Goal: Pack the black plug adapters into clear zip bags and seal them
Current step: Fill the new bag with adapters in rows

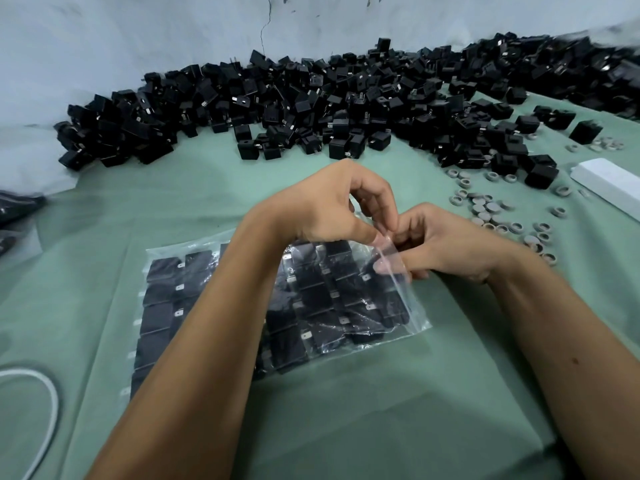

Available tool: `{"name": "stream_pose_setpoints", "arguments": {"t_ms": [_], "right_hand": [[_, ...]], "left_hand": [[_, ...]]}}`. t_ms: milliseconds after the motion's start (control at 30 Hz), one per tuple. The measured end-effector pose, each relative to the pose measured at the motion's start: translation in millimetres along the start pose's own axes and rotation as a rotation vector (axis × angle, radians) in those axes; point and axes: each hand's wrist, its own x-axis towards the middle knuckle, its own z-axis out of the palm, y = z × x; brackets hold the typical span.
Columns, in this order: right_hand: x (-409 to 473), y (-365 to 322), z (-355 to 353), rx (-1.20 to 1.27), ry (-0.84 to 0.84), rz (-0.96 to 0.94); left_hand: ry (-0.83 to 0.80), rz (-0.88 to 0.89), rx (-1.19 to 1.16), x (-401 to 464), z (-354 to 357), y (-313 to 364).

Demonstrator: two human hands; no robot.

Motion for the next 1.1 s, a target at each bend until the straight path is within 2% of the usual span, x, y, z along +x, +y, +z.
{"name": "stream_pose_setpoints", "arguments": {"t_ms": [133, 367, 767, 900, 1033, 1100], "right_hand": [[0, -2, 5, -0.004, -0.028, -0.017], [-1, -6, 11, -0.059, 0.015, -0.018], [-3, -3, 3, -0.006, -0.074, -0.050], [-3, -3, 0, -0.057, -0.020, -0.024], [-3, 2, -6, -0.078, 0.133, 0.014], [-5, 4, -9, -0.104, 0.109, 0.034]], "left_hand": [[-0.008, -0.001, -0.004, 0, 0, 0], [-0.015, 0.002, -0.008, 2, 0, -4], [-0.021, 0.004, 0.002, 2, 3, -3], [-0.020, 0.000, -0.001, 2, 4, -3], [-0.026, -0.005, -0.020, 2, 4, -4], [-0.027, -0.009, -0.026, 2, 5, -4]]}}
